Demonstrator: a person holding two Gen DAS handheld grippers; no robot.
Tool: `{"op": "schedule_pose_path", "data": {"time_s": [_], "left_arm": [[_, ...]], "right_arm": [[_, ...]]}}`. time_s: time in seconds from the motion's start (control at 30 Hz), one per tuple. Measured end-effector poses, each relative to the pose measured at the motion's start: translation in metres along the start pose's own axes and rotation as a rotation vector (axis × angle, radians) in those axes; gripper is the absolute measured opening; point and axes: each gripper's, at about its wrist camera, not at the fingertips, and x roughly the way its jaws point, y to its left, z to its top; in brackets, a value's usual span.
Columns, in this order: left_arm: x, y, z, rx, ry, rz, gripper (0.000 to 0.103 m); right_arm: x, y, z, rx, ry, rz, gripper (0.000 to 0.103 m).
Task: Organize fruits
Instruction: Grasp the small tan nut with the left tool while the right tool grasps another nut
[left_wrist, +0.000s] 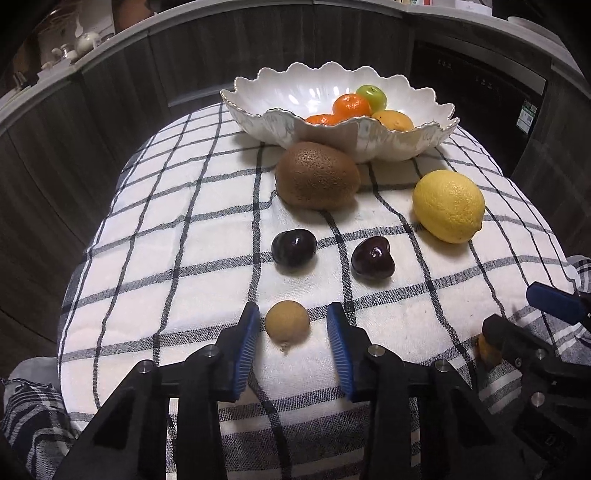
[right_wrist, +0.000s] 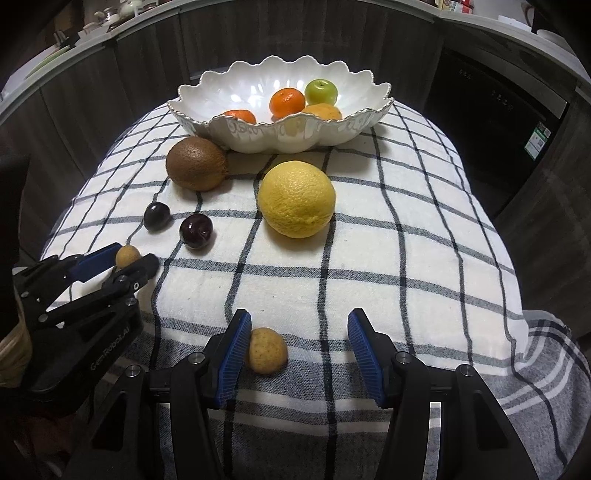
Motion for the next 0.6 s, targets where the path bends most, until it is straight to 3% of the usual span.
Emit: {"op": "schedule_pose_path", "data": {"time_s": [0.17,0.33,0.6], "left_arm": [[0.000,0.000,0.000,-0.003,0.000,-0.011,0.024],[-0.004,0.004,-0.001,-0.016,-0.003,-0.011,0.024],[-0.013,0.011,-0.003,-0.038,-0.015,0.006,0.024]], "right_arm": [[0.002,0.002,-0.001,-0.007,0.011,0.024,0.056],[0.002,0.004,-0.003,-0.016,0.018,0.037,0.055],[0.006,0.012,-0.005,-0.038,0.040,0.065,0.046]]}}
